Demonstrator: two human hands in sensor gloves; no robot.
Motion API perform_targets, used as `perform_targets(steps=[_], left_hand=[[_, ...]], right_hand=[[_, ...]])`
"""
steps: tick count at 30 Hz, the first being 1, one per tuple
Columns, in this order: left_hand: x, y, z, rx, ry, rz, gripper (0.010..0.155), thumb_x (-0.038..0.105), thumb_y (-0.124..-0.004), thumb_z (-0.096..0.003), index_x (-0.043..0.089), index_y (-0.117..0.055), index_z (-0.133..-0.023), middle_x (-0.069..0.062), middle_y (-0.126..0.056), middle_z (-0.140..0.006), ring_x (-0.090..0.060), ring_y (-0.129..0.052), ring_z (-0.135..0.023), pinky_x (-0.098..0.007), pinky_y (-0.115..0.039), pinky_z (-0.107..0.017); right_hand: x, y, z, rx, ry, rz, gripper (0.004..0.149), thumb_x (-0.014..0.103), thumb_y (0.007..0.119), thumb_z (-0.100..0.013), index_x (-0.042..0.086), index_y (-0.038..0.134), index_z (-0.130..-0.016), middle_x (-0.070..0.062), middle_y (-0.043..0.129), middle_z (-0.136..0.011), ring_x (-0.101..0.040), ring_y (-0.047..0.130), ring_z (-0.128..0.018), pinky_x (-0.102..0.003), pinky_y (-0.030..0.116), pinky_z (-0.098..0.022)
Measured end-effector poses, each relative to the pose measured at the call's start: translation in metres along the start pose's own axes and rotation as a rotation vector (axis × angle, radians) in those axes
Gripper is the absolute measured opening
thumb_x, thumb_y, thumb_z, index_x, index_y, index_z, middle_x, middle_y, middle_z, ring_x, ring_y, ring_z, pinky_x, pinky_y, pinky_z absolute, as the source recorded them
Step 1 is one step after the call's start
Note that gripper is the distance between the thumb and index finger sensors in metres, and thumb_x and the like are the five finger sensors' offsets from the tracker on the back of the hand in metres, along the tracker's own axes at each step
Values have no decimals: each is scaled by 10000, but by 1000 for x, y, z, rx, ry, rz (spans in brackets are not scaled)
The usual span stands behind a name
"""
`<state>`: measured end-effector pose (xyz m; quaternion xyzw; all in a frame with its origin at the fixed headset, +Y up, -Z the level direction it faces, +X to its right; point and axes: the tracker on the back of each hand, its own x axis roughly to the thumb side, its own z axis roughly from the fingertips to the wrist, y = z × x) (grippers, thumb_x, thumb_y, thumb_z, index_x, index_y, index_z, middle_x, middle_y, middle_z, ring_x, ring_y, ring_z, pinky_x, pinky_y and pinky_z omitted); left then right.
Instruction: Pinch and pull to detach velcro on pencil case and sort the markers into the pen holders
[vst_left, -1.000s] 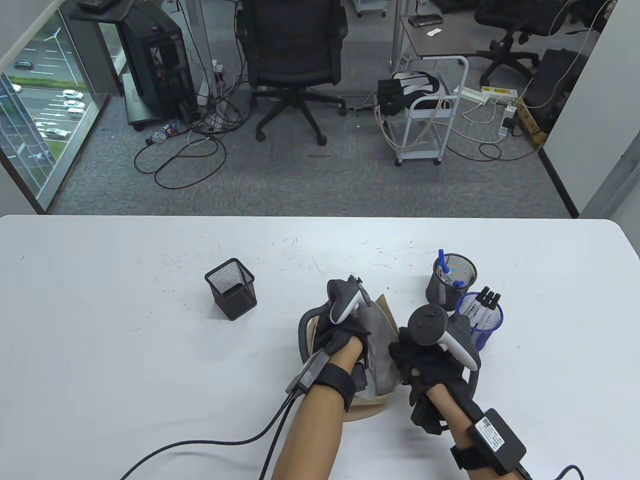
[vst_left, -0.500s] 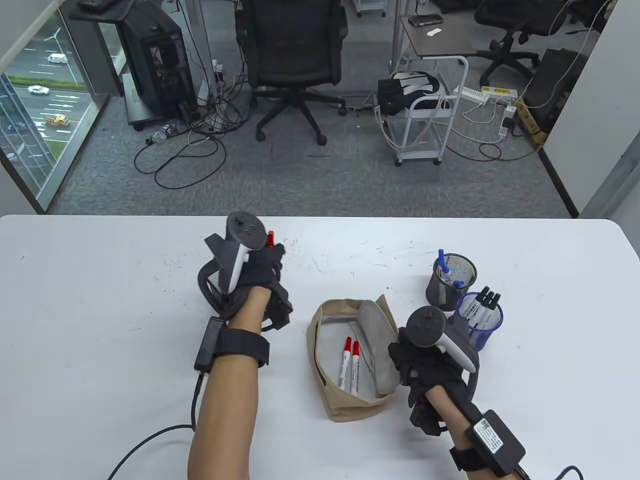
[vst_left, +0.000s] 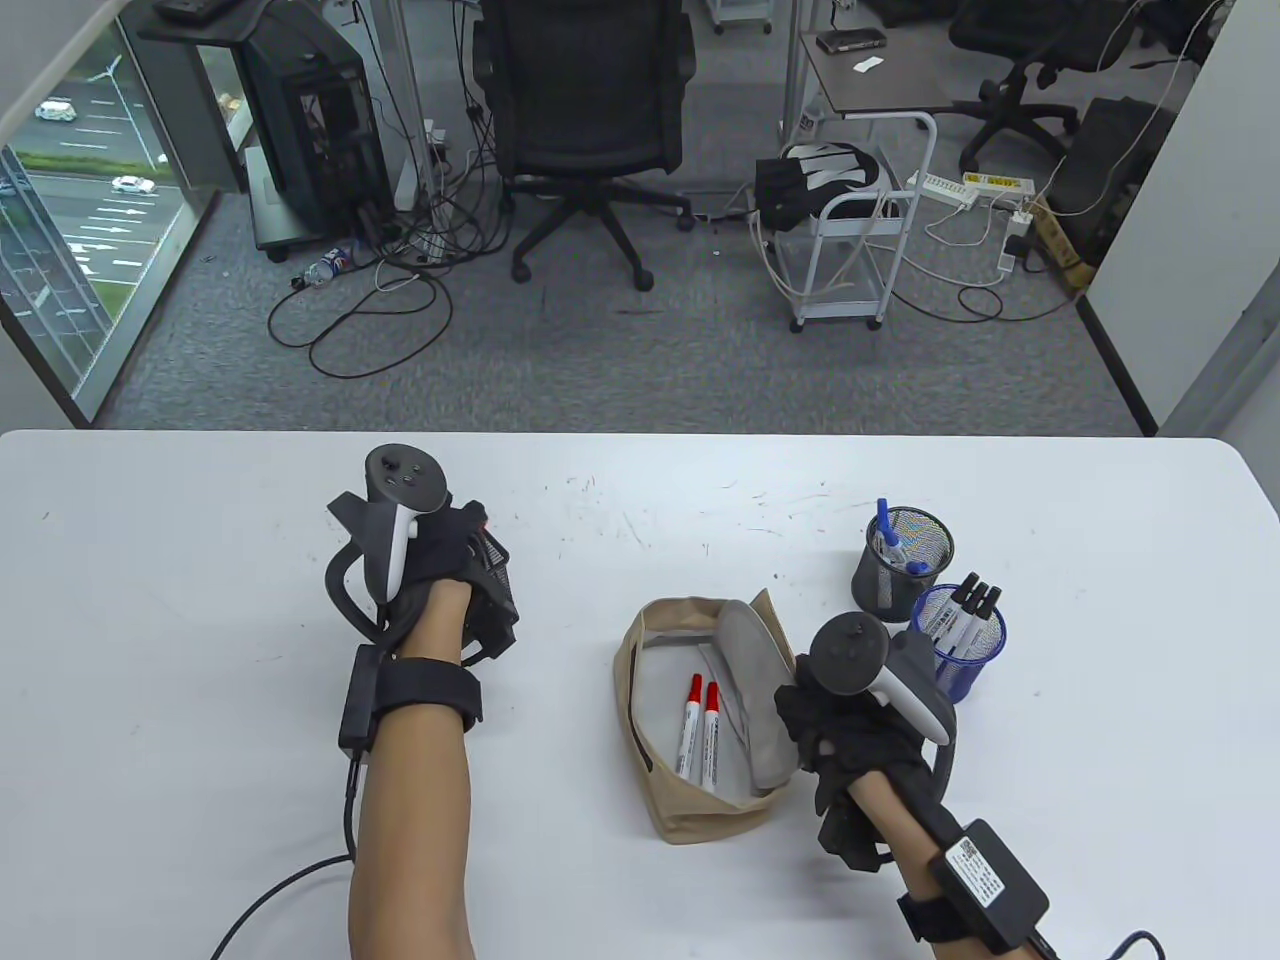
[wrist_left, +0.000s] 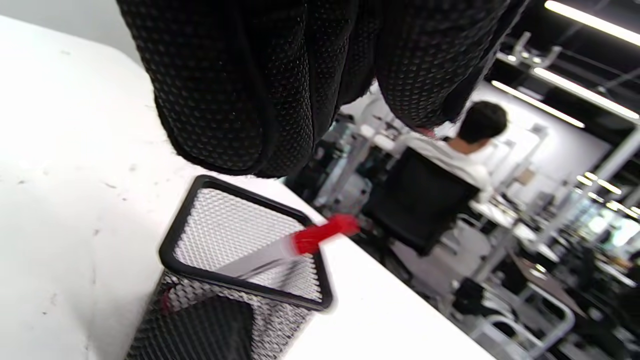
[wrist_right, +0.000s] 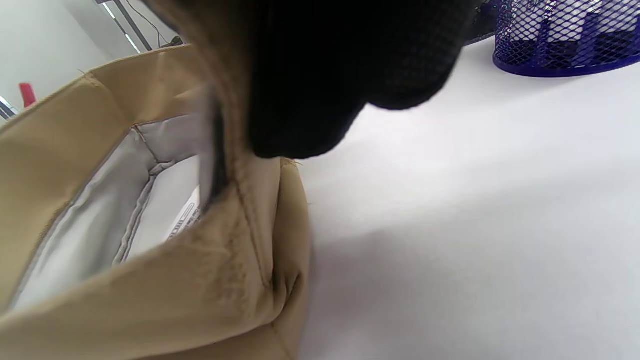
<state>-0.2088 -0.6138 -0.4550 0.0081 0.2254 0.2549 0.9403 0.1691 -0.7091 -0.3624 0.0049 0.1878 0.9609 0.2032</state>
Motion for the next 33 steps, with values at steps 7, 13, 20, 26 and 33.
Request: perform_targets(steps=[7, 13, 20, 26, 33], left_hand=[[74, -21, 62, -282, -168, -58, 591, 405, -962, -435, 92, -894, -932, -153, -1074, -795, -285, -1162, -566, -312, -1042, -315], [119, -85, 108, -558, -210, -257, 610, 404, -962, -442, 75, -877, -949, -168, -1060, -813, -299, -1153, -583, -318, -1039, -327], [121, -161, 108, -632, -94, -451, 642, 418, -963, -441, 62, -859, -964, -177, -1049, -829, -311, -1140, -603, -334, -1028, -340], [114, -217, 104, -668, 9, -661, 749, 488, -981, -398, 87, -825, -1012, -154, -1032, -882, -319, -1100, -676, -377, -986, -385], [118, -230, 100, -606, -14, -745, 784, 471, -1025, -352, 83, -813, -1000, -76, -1105, -707, -155, -1152, -393, -246, -1001, -254]], right_hand=[[-1, 0, 0, 3, 6, 0, 569, 320, 811, -523, -43, 719, -952, -135, 1034, -669, -176, 1055, -220, -310, 876, -175], [-2, -1, -1, 17, 9, -20, 568, 320, 810, -524, -42, 718, -952, -135, 1032, -672, -178, 1055, -221, -311, 876, -175], [-2, -1, -1, 15, 10, -16, 569, 320, 809, -524, -43, 718, -952, -136, 1034, -669, -177, 1055, -221, -311, 876, -175], [-3, -1, -1, 23, 9, -25, 569, 321, 808, -524, -42, 717, -952, -136, 1032, -671, -178, 1055, -220, -310, 876, -175], [-3, -1, -2, 25, 12, -25, 568, 320, 807, -524, -44, 717, -951, -136, 1032, -670, -177, 1055, -221, -310, 876, -175]])
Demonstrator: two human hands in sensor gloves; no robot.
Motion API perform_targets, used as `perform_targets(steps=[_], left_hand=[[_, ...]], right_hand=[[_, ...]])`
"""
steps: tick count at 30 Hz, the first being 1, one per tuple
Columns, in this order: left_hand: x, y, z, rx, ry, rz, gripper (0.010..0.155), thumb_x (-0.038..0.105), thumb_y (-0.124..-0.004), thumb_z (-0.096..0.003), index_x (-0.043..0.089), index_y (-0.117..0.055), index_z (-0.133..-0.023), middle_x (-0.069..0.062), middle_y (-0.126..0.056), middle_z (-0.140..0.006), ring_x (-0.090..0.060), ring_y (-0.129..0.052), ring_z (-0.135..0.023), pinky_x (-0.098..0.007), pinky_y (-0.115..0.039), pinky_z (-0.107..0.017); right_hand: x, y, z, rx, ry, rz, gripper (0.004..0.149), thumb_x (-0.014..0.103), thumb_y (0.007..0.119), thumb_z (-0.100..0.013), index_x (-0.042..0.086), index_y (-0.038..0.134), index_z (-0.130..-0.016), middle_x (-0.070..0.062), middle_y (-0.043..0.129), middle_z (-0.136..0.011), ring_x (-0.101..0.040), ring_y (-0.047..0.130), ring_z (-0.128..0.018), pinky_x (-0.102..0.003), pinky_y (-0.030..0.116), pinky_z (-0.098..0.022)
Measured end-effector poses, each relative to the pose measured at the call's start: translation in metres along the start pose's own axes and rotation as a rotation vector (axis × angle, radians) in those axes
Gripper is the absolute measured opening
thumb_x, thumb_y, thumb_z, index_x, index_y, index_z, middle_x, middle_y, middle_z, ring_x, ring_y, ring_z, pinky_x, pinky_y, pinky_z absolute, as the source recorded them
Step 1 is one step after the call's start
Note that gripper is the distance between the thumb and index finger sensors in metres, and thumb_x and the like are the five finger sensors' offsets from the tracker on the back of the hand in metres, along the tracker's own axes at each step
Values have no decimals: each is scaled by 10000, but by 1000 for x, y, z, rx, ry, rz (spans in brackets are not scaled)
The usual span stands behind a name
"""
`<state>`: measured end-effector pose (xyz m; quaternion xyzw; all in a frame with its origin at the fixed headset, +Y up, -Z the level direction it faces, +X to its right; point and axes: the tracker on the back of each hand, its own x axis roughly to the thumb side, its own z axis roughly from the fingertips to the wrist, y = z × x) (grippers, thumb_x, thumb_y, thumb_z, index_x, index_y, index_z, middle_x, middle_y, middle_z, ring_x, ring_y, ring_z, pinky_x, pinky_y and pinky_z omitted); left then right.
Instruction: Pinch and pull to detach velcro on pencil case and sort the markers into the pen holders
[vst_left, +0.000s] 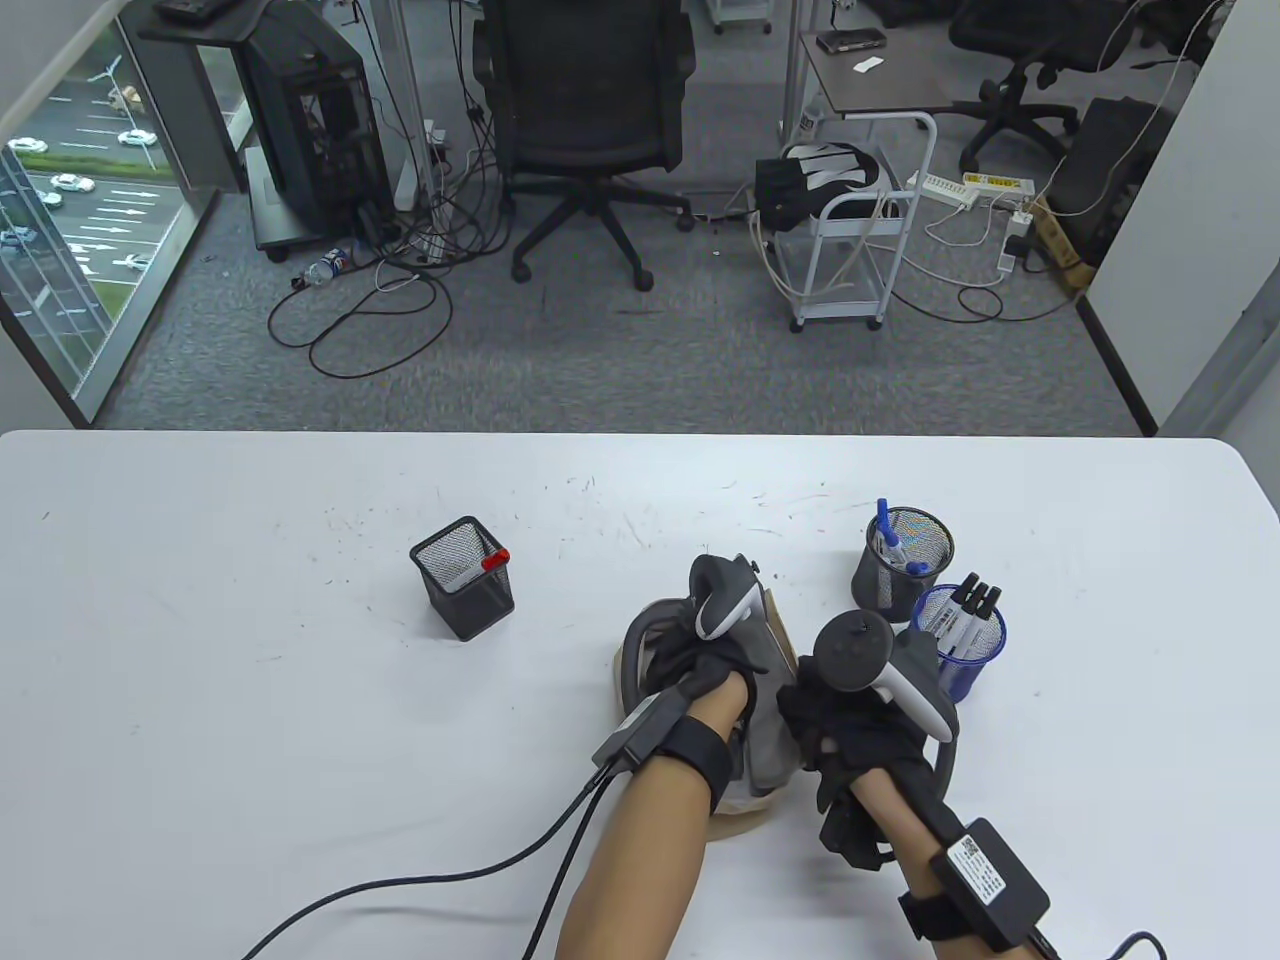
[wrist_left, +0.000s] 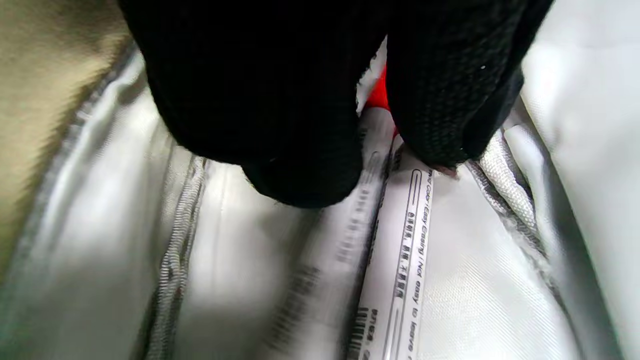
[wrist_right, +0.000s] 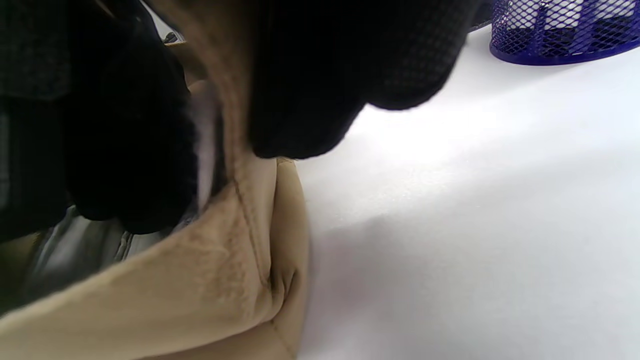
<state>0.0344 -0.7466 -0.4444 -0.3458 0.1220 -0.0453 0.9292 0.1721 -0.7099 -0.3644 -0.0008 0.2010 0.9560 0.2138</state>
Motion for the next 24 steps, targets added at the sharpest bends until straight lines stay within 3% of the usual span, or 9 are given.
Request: perform_targets(steps=[5, 8, 13, 16, 21, 24], left_hand=[[0, -1, 0, 15, -25, -3, 793, 475, -1017, -362, 71, -796, -1007, -41, -1105, -684, -143, -1144, -380, -242, -995, -252], [-15, 14, 10, 32, -106, 142, 765, 447, -1017, -369, 86, -801, -1008, -54, -1105, -691, -158, -1152, -394, -251, -1003, -262], [-84, 85, 41, 198, -266, 518, 641, 427, -1015, -378, 171, -875, -949, -47, -1101, -717, -171, -1164, -424, -249, -1021, -279], [-136, 113, 53, 350, -243, 661, 539, 430, -1014, -383, 247, -922, -882, -32, -1097, -740, -177, -1165, -465, -252, -1028, -303], [-210, 128, 54, 588, -86, 740, 502, 455, -954, -427, 255, -924, -887, -41, -1088, -786, -194, -1170, -530, -262, -1037, -325], [-240, 125, 49, 647, -2, 751, 510, 452, -918, -454, 245, -903, -920, -61, -1061, -837, -218, -1158, -589, -280, -1035, -349]], right_hand=[[1, 0, 0, -7, 1, 3, 565, 317, 809, -524, -45, 721, -949, -136, 1035, -664, -176, 1055, -217, -309, 876, -173], [1, 0, 1, -13, 3, 11, 566, 320, 809, -524, -44, 722, -948, -137, 1035, -664, -175, 1055, -217, -309, 876, -172], [1, 0, 1, -10, 4, 8, 565, 319, 809, -524, -46, 723, -947, -136, 1034, -666, -176, 1054, -217, -309, 876, -172], [2, 1, 1, -15, 2, 16, 564, 319, 809, -524, -44, 723, -947, -135, 1035, -664, -175, 1054, -216, -309, 876, -172], [3, 1, 2, -21, -1, 25, 565, 319, 808, -525, -45, 721, -948, -134, 1034, -666, -176, 1054, -217, -310, 876, -173], [3, 1, 2, -22, -2, 28, 566, 319, 807, -525, -45, 720, -949, -134, 1034, -667, -175, 1054, -218, -310, 876, -174]])
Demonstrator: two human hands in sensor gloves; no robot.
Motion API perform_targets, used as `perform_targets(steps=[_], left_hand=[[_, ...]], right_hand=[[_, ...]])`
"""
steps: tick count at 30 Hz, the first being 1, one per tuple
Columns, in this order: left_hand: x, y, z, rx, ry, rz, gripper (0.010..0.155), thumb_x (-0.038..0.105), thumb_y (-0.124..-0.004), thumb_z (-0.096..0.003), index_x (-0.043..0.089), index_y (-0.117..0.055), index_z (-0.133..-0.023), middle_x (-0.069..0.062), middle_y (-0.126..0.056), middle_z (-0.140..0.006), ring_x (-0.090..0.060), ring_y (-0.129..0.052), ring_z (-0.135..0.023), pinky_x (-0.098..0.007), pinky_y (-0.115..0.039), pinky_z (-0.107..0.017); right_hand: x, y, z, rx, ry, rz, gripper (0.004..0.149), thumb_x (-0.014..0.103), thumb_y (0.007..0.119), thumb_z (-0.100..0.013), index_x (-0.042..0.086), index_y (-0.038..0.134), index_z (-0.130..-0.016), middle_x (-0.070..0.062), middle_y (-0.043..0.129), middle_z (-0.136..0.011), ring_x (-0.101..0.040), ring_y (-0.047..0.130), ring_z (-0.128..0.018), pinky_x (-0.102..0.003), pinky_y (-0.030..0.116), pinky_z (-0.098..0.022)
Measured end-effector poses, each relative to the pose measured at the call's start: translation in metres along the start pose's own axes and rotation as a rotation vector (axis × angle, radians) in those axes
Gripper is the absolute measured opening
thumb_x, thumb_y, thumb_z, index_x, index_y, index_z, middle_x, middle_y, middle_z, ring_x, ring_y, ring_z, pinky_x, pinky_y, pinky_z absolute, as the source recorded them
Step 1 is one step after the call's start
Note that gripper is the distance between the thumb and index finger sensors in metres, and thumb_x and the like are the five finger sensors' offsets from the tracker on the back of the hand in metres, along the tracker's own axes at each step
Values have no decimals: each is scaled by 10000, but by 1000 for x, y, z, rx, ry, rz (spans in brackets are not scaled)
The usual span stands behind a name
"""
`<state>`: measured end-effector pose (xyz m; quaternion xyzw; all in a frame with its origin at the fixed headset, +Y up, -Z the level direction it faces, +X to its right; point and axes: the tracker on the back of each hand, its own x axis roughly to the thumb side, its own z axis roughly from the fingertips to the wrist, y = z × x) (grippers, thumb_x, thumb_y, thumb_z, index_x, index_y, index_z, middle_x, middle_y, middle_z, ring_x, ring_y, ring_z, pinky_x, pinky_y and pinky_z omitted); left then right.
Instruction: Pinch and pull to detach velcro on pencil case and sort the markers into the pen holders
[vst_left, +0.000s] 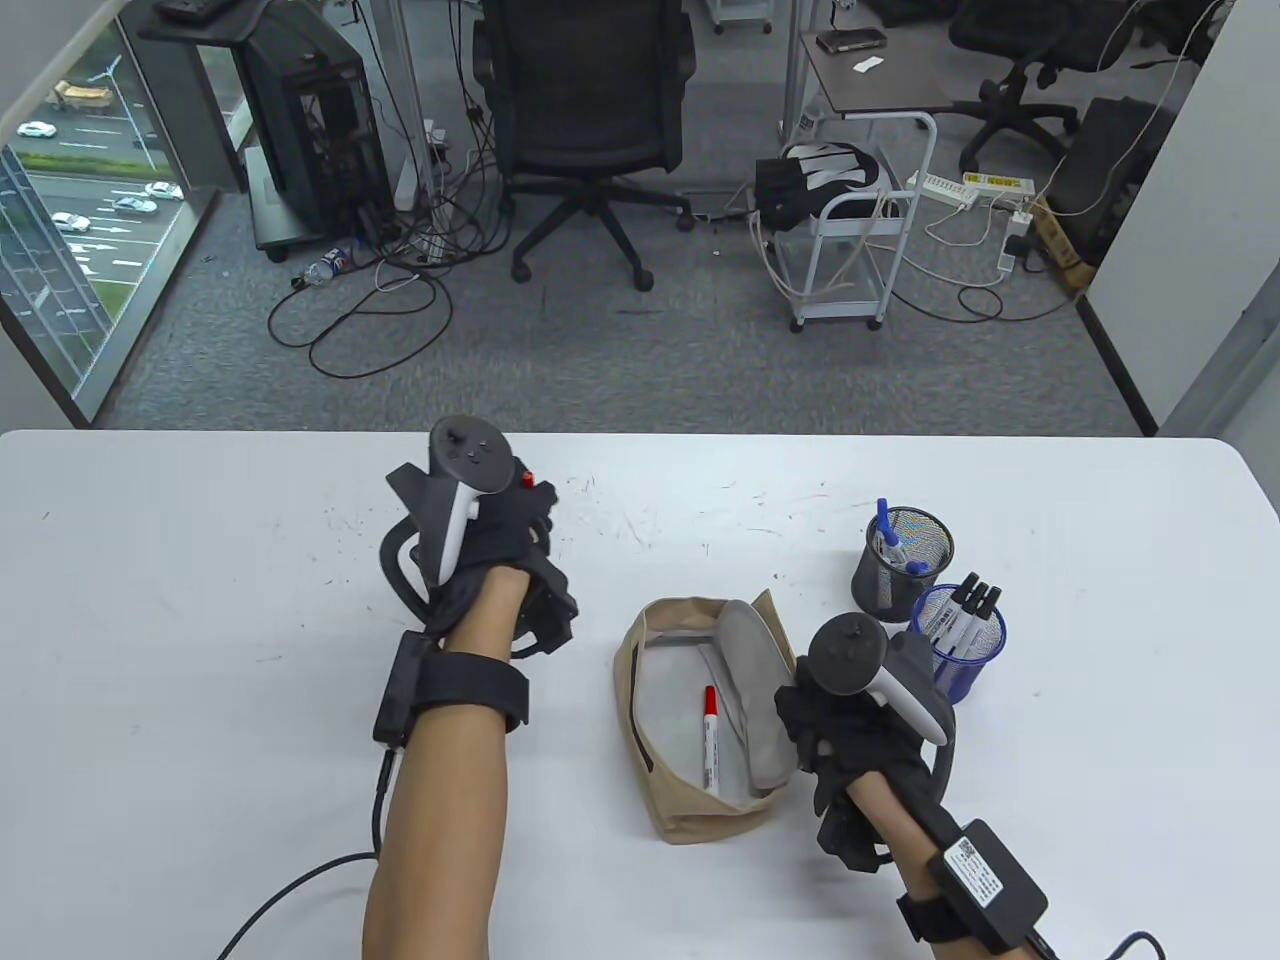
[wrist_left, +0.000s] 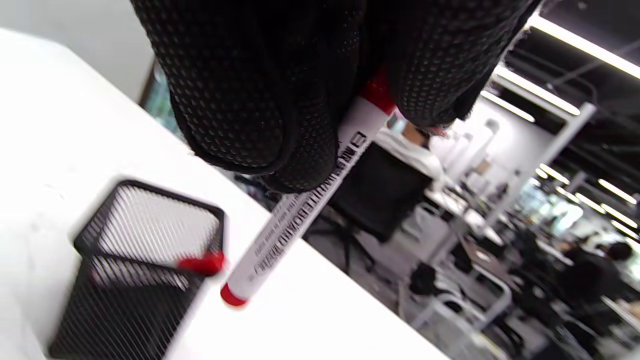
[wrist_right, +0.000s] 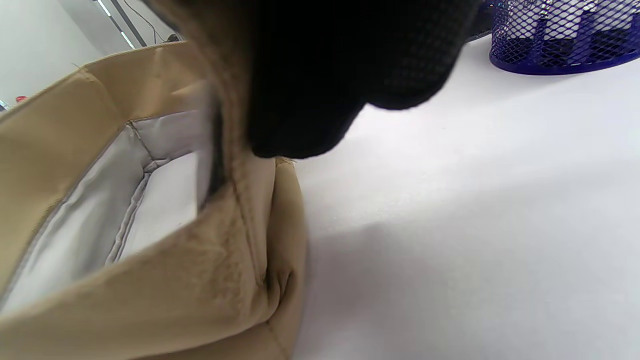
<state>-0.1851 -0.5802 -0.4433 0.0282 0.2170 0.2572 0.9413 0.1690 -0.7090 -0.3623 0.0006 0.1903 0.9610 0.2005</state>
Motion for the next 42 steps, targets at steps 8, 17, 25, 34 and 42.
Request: perform_targets(steps=[8, 17, 25, 34, 42], left_hand=[[-45, 8, -23, 67, 101, 1, 510, 439, -902, -462, 253, -891, -937, -68, -1036, -874, -225, -1145, -633, -282, -1033, -373], [-48, 0, -25, 20, 85, 56, 590, 407, -922, -451, 161, -848, -981, -136, -1005, -898, -260, -1131, -666, -301, -1032, -385], [23, -12, 16, -157, -67, -9, 543, 392, -961, -432, 136, -925, -909, -146, -1077, -790, -251, -1174, -544, -278, -1048, -304], [99, -87, 72, -515, -191, -187, 543, 386, -962, -440, 129, -920, -917, -152, -1073, -800, -268, -1163, -566, -291, -1043, -322], [108, -181, 84, -682, -100, -463, 562, 394, -962, -442, 122, -910, -931, -159, -1065, -816, -289, -1150, -589, -323, -1028, -341]], right_hand=[[0, 0, 0, 2, -1, -2, 567, 320, 806, -525, -44, 718, -951, -135, 1033, -669, -177, 1054, -220, -311, 875, -175], [0, 0, 0, 5, -2, -3, 566, 318, 808, -524, -41, 718, -951, -134, 1032, -670, -178, 1054, -222, -312, 875, -178], [-1, 1, 0, 5, 0, -8, 569, 320, 809, -523, -42, 717, -952, -132, 1032, -671, -177, 1054, -222, -312, 875, -177], [-2, 1, 0, 4, -4, -4, 570, 320, 810, -522, -42, 717, -952, -132, 1033, -670, -177, 1054, -223, -312, 876, -178], [-2, 1, 0, 6, -6, -8, 569, 321, 809, -522, -41, 717, -952, -131, 1032, -671, -177, 1054, -225, -312, 875, -179]])
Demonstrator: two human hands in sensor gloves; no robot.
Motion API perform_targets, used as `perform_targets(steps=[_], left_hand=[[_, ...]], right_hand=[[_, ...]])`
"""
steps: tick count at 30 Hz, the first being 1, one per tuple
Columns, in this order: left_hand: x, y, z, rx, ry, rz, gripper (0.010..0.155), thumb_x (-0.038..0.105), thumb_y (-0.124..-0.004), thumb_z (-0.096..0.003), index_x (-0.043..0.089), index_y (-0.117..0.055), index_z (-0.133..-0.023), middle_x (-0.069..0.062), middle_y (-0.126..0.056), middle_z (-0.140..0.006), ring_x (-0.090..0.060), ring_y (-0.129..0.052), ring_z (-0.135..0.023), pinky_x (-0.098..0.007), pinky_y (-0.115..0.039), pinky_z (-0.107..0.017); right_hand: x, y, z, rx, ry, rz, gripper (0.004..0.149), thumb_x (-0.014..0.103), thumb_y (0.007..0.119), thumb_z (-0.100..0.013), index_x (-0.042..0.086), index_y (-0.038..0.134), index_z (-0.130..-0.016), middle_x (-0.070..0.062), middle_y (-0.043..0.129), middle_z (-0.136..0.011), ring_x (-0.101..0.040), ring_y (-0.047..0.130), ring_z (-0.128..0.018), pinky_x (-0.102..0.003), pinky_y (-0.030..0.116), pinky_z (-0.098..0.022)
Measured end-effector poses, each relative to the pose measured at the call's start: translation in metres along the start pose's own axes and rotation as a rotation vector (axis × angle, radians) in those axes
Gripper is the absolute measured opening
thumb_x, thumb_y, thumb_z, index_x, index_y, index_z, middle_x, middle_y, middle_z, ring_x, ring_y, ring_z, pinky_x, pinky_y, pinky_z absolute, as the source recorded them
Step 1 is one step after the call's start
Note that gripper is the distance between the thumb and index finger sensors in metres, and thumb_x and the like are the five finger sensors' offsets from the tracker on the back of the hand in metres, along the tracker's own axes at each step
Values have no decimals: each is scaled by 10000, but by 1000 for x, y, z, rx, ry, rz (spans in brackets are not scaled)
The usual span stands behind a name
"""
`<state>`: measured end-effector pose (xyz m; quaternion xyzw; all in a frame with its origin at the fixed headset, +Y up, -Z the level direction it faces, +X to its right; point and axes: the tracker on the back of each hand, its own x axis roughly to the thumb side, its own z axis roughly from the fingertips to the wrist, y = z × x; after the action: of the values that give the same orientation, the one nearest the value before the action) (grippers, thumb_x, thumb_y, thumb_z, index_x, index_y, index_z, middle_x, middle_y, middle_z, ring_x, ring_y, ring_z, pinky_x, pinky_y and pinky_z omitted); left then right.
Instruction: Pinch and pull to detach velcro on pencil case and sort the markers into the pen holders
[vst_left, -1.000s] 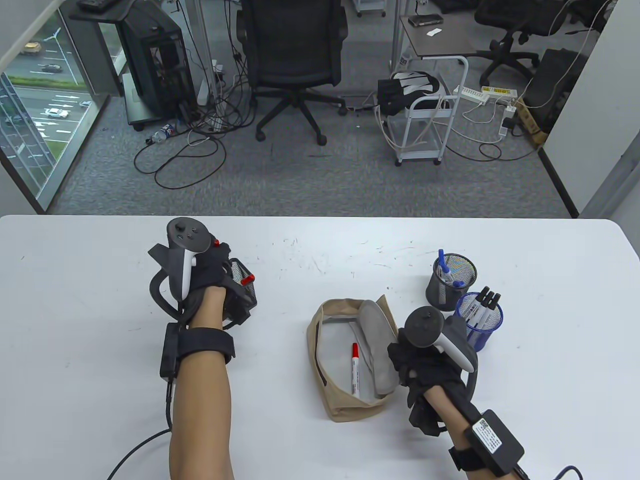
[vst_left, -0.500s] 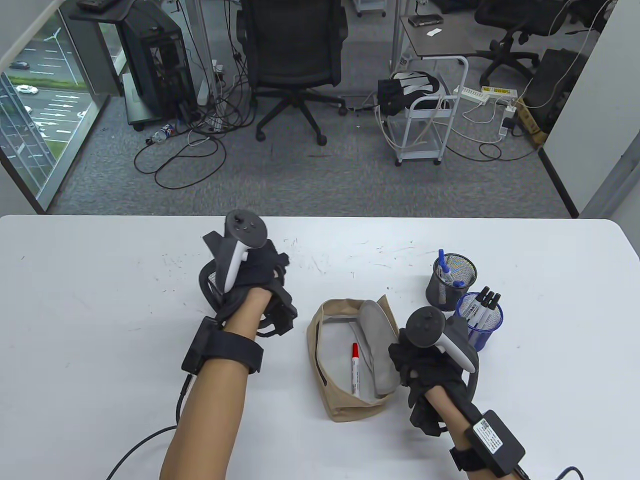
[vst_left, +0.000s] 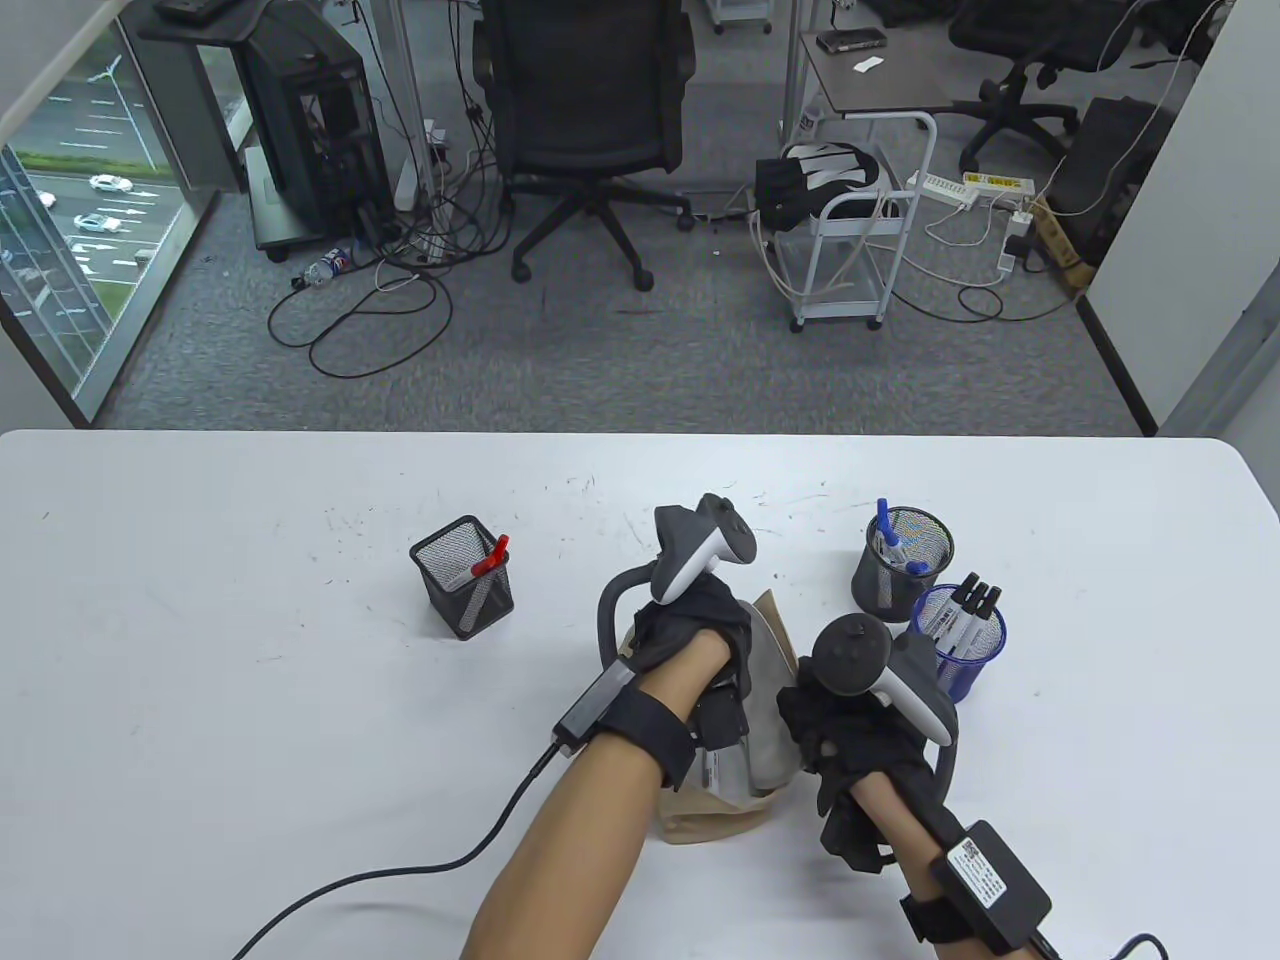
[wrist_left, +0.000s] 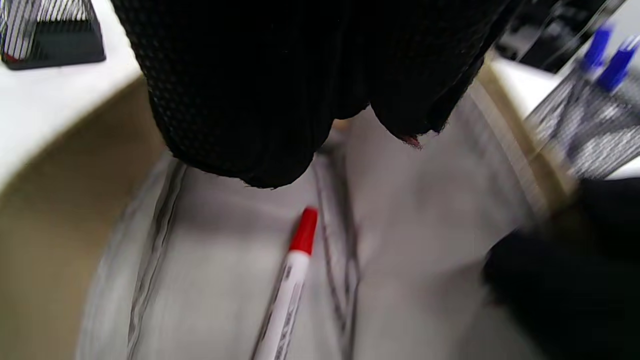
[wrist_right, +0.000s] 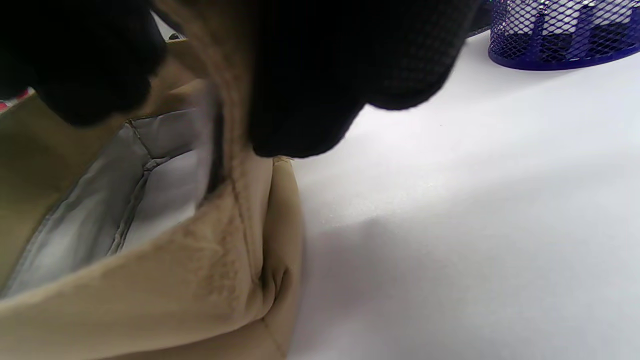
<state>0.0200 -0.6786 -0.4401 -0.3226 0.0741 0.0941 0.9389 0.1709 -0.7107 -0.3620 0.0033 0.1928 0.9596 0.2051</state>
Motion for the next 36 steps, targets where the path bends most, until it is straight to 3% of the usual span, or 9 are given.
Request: perform_targets(steps=[5, 7, 9, 15, 21, 24, 27, 31, 36], left_hand=[[5, -35, -33, -90, 100, -102, 609, 394, -970, -437, 101, -878, -964, -169, -1048, -845, -305, -1134, -622, -333, -1028, -352], [6, -47, -44, -122, 124, -116, 691, 433, -982, -421, 113, -828, -1014, -154, -1036, -865, -301, -1120, -653, -335, -1024, -368], [12, -50, -47, -29, 151, -218, 689, 456, -998, -397, 136, -852, -989, -116, -1070, -802, -277, -1142, -592, -325, -1028, -352], [20, -61, -47, 45, 177, -361, 699, 466, -1020, -375, 168, -817, -974, -55, -1074, -742, -228, -1161, -527, -312, -1032, -327], [11, -56, -45, -5, 161, -240, 668, 424, -1007, -409, 183, -797, -995, -59, -1049, -774, -234, -1133, -554, -322, -1008, -365], [0, -35, -37, -83, 11, -43, 716, 371, -985, -425, 181, -736, -1069, -65, -1025, -828, -269, -1120, -593, -351, -997, -387], [-16, 1, -21, -79, -117, 149, 638, 349, -972, -430, 235, -795, -1031, -67, -1010, -845, -278, -1115, -607, -358, -994, -397], [-47, 62, 9, 126, -183, 275, 535, 365, -990, -416, 265, -884, -930, -46, -1037, -819, -260, -1129, -580, -346, -999, -373], [-103, 122, 35, 392, -106, 329, 485, 362, -1005, -404, 263, -926, -872, -51, -1071, -787, -210, -1162, -530, -299, -1029, -344]], right_hand=[[-1, 0, 1, -3, 0, 1, 572, 323, 808, -522, -41, 714, -954, -132, 1031, -672, -176, 1055, -225, -312, 876, -180], [-3, 0, 1, -2, 2, -3, 572, 323, 807, -523, -41, 714, -954, -132, 1032, -672, -177, 1055, -226, -312, 876, -179], [-4, 0, 0, 2, 4, -9, 572, 323, 806, -523, -43, 714, -953, -132, 1031, -672, -178, 1054, -226, -312, 875, -180], [-3, 0, 1, 3, 3, -7, 571, 322, 806, -524, -43, 714, -953, -131, 1031, -673, -177, 1055, -225, -312, 875, -180], [-2, 0, 1, -9, 7, 4, 569, 320, 810, -522, -45, 720, -948, -132, 1034, -664, -174, 1055, -219, -310, 877, -175], [-2, 0, 1, -11, 9, 7, 568, 321, 809, -523, -45, 721, -948, -131, 1036, -662, -174, 1055, -218, -310, 876, -174], [-2, 1, 1, -14, 10, 9, 567, 320, 809, -523, -44, 720, -948, -133, 1034, -664, -174, 1054, -219, -310, 876, -175], [-2, 1, 1, -12, 12, 10, 568, 320, 808, -523, -45, 719, -949, -132, 1034, -665, -174, 1054, -219, -310, 876, -175], [0, 1, 2, -18, 18, 17, 567, 321, 808, -524, -45, 721, -948, -130, 1037, -658, -174, 1054, -222, -312, 875, -177]])
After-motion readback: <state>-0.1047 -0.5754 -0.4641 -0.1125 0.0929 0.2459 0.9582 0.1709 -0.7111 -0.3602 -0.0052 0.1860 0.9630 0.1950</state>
